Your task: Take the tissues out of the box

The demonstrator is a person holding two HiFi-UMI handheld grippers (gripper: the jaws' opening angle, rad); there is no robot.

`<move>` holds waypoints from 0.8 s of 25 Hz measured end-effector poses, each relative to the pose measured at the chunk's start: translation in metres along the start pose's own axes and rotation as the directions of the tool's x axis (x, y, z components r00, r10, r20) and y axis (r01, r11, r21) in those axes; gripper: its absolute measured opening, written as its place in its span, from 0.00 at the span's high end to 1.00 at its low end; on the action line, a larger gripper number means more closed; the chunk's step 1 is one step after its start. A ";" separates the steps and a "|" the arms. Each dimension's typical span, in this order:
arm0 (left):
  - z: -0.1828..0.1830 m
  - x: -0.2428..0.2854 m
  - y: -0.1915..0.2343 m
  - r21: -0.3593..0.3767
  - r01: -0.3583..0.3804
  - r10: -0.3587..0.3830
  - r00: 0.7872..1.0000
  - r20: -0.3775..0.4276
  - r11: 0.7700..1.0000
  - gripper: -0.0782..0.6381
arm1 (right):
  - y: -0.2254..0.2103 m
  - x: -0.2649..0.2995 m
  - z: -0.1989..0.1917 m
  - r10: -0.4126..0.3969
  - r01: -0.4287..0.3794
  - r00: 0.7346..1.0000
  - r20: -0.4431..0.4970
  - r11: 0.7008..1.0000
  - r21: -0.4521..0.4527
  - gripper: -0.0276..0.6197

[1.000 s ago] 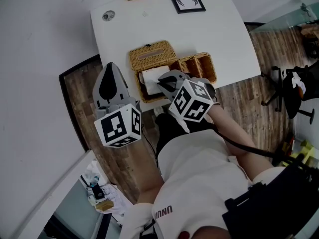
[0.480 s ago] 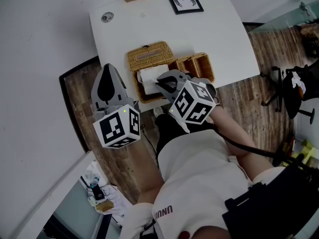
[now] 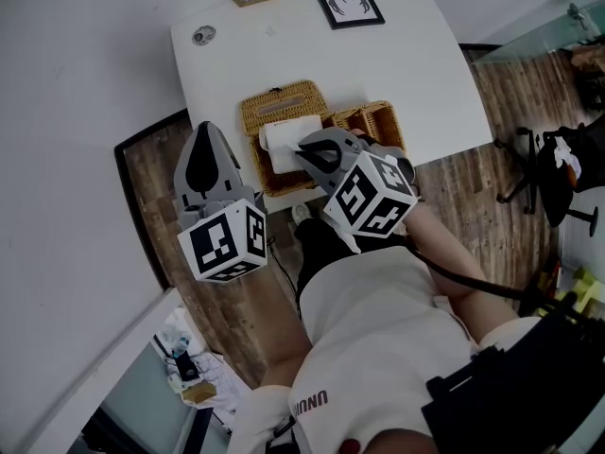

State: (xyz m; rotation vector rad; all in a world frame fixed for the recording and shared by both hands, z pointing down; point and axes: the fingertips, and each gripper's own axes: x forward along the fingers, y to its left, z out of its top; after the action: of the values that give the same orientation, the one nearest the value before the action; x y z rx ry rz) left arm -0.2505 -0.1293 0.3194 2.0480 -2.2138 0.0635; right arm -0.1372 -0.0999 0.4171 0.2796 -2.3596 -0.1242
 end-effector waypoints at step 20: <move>0.007 0.000 -0.002 0.019 0.011 -0.011 1.000 0.008 1.000 0.87 | -0.039 -0.035 0.027 -0.177 0.174 0.979 0.103 0.984 0.036 0.92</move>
State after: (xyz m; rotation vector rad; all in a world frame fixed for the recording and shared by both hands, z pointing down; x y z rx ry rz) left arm -0.2488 -0.1299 0.3124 2.0738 -2.2151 0.0749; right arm -0.1252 -0.1289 0.3673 0.5063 -2.4397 -0.1959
